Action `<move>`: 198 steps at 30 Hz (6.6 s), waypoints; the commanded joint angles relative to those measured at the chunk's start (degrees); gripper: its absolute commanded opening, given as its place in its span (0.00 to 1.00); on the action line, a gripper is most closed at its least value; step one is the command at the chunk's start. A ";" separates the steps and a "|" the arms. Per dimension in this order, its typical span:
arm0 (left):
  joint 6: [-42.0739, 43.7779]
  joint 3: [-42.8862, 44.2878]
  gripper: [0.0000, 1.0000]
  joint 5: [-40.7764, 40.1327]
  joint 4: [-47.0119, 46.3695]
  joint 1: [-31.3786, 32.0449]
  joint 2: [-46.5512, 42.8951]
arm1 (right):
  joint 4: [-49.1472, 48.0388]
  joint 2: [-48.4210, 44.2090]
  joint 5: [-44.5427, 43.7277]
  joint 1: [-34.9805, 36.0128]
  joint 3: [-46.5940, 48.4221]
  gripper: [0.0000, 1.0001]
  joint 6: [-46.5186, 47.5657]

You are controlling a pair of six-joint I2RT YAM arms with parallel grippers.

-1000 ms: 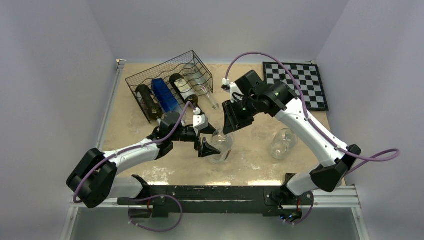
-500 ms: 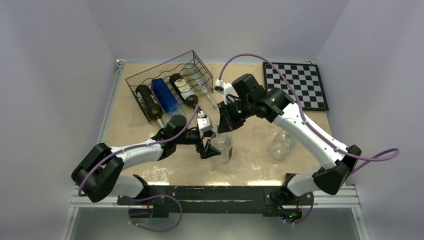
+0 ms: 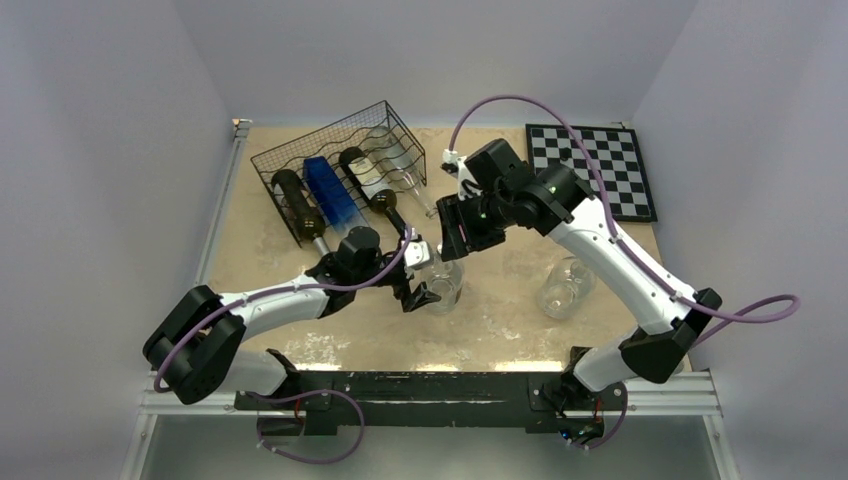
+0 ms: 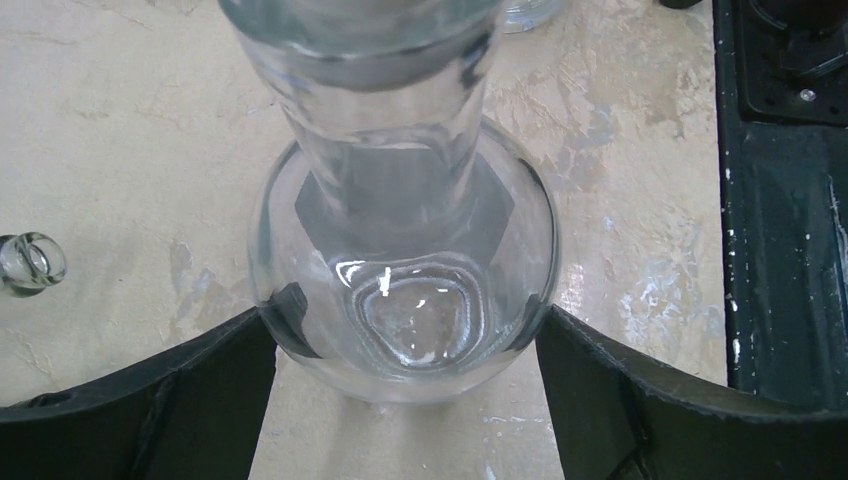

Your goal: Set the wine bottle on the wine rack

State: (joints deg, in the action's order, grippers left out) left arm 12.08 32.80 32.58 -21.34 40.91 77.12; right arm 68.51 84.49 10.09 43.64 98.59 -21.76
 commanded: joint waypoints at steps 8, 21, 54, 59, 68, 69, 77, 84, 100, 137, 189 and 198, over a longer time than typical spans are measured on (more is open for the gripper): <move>12.11 1.55 0.00 -7.52 -5.26 1.93 0.25 | 10.36 8.27 1.63 -8.42 9.54 0.56 -3.09; 10.97 2.39 0.00 -10.13 -9.02 1.99 2.83 | 19.85 21.77 4.20 -8.93 18.92 0.71 1.02; -13.50 0.34 0.83 -30.18 -0.84 1.99 -10.35 | 14.33 22.73 -2.00 -3.65 24.55 0.75 0.58; -13.86 0.16 0.83 -34.51 0.16 1.97 -12.32 | 16.44 27.38 -4.17 -2.39 26.95 0.72 0.88; -14.44 0.01 0.84 -36.18 1.66 1.90 -14.80 | 17.48 31.51 -4.41 -2.19 30.59 0.33 0.05; -14.49 -0.01 0.84 -36.61 1.93 1.91 -14.96 | 17.13 31.08 -3.53 -2.22 30.14 0.24 0.05; -14.67 0.38 0.84 -38.38 3.31 1.94 -16.47 | 11.27 25.21 11.62 -3.21 22.26 0.00 0.27; -15.28 0.72 0.84 -38.36 3.87 1.90 -16.79 | -6.61 15.02 21.85 -6.09 5.03 0.00 -2.45; -36.10 5.97 0.99 -47.79 29.75 1.49 -24.58 | -44.78 -8.61 13.98 -8.75 -37.88 0.00 -14.36; -64.08 -1.87 0.95 -8.61 25.49 -9.07 -8.76 | -50.80 -24.05 16.49 -7.46 -68.13 0.00 -5.88; -52.11 7.73 0.80 -5.35 32.06 -8.92 4.71 | -68.22 0.80 -11.55 4.85 -63.04 0.68 4.12; -52.04 9.28 0.79 -7.12 34.08 -8.92 4.85 | -69.43 4.38 -17.43 9.32 -62.84 0.60 1.69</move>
State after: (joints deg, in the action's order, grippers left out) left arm -39.38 41.74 18.48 5.48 30.02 80.90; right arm 5.23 82.91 6.15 51.48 36.18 -16.93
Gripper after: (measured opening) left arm 0.797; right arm 0.627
